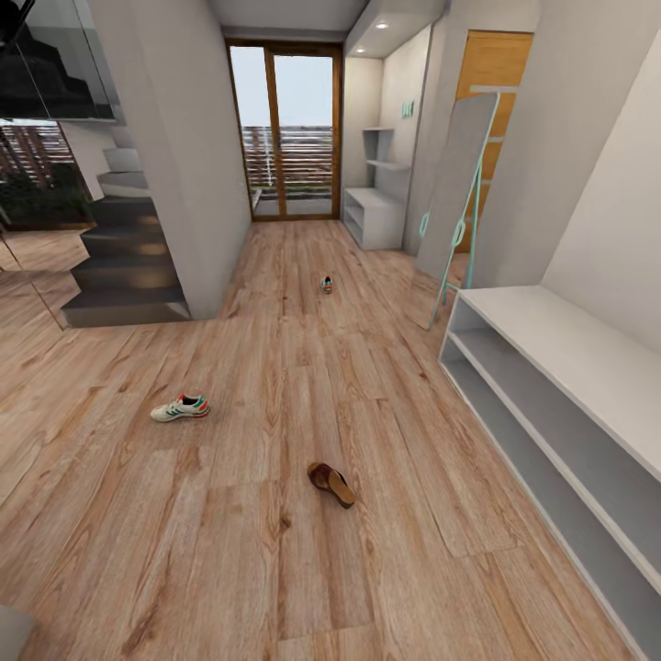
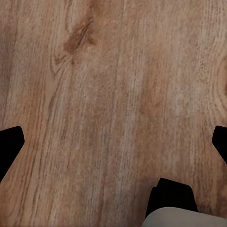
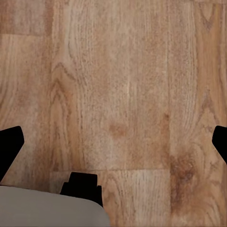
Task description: Pick up the two gym shoes and the two sandals from the corridor floor and place them onto the hallstand (shoe rack) in the corridor, making sure they are on the rack and not on the floor. Arrange them so the two gym shoes are next to each other and the two sandals are next to each other.
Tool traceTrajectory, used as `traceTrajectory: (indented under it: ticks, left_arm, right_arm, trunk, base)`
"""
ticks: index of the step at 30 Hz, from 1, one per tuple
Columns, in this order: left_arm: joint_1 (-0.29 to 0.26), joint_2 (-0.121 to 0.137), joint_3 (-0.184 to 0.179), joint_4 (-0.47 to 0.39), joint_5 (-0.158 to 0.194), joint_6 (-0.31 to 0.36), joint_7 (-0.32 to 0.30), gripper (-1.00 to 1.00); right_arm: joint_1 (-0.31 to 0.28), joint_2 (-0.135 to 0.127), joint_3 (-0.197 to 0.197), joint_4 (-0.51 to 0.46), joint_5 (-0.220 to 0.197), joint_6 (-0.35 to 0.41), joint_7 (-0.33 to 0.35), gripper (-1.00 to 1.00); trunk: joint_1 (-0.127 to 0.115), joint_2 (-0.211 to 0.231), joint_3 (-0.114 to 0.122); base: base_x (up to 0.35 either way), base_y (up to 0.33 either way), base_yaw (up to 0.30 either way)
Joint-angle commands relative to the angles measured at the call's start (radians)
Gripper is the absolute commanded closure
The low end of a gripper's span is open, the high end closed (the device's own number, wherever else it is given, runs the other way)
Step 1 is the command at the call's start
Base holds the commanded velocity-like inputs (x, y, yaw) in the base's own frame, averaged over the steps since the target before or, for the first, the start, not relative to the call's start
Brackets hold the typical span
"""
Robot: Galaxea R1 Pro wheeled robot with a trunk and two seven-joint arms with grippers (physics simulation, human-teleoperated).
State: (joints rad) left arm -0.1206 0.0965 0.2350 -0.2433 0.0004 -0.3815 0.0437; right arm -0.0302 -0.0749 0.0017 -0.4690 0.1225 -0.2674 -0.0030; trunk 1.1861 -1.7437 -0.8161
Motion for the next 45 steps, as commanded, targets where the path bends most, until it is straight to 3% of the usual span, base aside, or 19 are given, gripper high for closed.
traceTrajectory:
  ticks: [1, 17, 31, 45]
  left_arm:
    - [-0.001, 0.000, -0.002, 0.001, 0.000, -0.003, 0.004, -1.00]
    - [-0.001, 0.000, -0.003, 0.001, 0.001, -0.003, 0.004, -1.00]
    - [-0.001, 0.000, -0.003, 0.001, 0.002, -0.003, 0.004, -1.00]
    - [-0.001, 0.000, -0.003, 0.001, 0.007, -0.003, 0.004, -1.00]
  right_arm:
    - [0.000, 0.000, -0.001, 0.000, 0.007, -0.003, -0.001, -1.00]
    - [0.000, 0.000, -0.006, -0.002, 0.009, -0.003, -0.002, -1.00]
    - [0.000, 0.001, -0.008, -0.005, 0.008, -0.003, -0.002, -1.00]
    - [0.000, 0.001, -0.008, -0.005, 0.008, -0.003, -0.002, -1.00]
  trunk:
    - [0.000, 0.000, -0.001]
    - [0.000, 0.000, -0.001]
    - [0.000, 0.000, -0.002]
    - [0.000, 0.000, -0.015]
  base:
    - [0.000, 0.000, 0.000]
    - [0.042, -0.007, 0.000]
    - [0.257, -0.109, 0.016]
    - [0.304, -0.088, 0.151]
